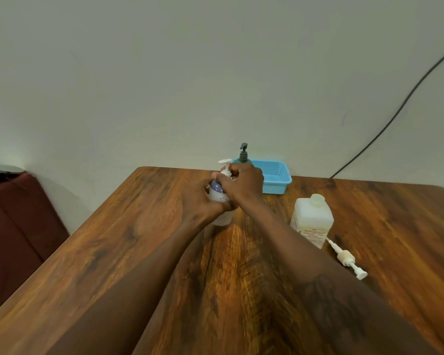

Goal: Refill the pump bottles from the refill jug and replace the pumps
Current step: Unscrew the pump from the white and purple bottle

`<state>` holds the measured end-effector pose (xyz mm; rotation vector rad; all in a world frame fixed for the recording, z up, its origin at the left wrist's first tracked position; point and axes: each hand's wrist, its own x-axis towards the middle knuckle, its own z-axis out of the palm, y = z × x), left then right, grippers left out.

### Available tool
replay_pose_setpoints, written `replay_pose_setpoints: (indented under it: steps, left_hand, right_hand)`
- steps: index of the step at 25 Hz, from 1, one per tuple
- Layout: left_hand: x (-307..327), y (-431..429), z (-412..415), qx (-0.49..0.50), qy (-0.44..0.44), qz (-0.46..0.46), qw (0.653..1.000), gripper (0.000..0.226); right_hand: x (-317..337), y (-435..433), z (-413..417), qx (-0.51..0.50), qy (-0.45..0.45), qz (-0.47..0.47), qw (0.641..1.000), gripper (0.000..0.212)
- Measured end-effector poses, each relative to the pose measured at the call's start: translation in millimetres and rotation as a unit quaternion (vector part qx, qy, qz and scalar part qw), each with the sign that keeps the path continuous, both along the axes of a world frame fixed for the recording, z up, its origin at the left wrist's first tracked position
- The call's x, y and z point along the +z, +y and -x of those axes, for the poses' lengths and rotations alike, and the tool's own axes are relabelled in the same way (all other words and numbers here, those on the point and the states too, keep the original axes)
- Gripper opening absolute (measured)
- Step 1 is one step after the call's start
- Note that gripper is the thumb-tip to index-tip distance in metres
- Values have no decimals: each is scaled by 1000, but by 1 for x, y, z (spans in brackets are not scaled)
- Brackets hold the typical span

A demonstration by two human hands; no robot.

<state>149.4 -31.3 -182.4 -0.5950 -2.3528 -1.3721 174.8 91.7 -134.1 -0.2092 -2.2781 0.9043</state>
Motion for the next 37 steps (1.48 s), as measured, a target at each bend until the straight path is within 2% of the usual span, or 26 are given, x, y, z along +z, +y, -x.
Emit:
replay_pose_setpoints:
  steps: [2,4,6,8,11,12,14,16,18,20,21,24,26,29,32,34,37]
  left_hand:
    - [6,-6,-16,-49,-37,11,998,65]
    - [12,-17,-33,-99,-74,15,992,57]
    - [19,-24,-52,-136,-91,28,986,55]
    - [22,-26,-74,-135,-84,48,986,53]
    - [21,-19,-99,-119,-56,34,991,68]
    - [19,-17,-106,-113,-49,31,992,75]
    - [18,-15,-116,-103,-45,43,993,83]
    - [19,-14,-124,-91,-55,45,993,82]
    - [21,-13,-128,-91,-64,44,993,82]
    - [21,-13,-130,-90,-61,46,993,86]
    - [20,-13,-131,-90,-56,50,993,88]
    - [23,-10,-134,-102,-40,59,992,90]
    - [25,-6,-138,-106,-36,72,991,89]
    - [25,-4,-138,-112,-36,79,990,85]
    - [26,-5,-139,-120,-40,82,989,81]
    - [27,-3,-143,-127,-38,91,987,72]
    - [27,0,-147,-132,-25,90,987,73]
  right_hand:
    - [5,5,-23,24,-4,19,1000,20]
    - [14,14,-46,105,-33,63,992,12]
    - [22,26,-70,197,-65,106,972,23]
    - [25,34,-92,227,-85,118,963,44]
    - [25,32,-119,131,-65,46,988,45]
    - [24,31,-128,108,-53,48,992,44]
    - [25,32,-141,108,-50,65,991,35]
    - [30,36,-152,141,-81,103,981,26]
    - [34,43,-160,216,-112,178,953,42]
    - [36,48,-165,256,-119,200,938,63]
    - [36,48,-165,245,-108,178,947,65]
    - [32,46,-167,123,-54,96,986,49]
    - [27,46,-167,102,-45,93,989,45]
    - [27,51,-167,156,-78,133,976,36]
    - [33,55,-174,230,-109,192,948,61]
    - [35,55,-177,225,-118,143,957,73]
    - [34,49,-177,116,-81,36,989,73]
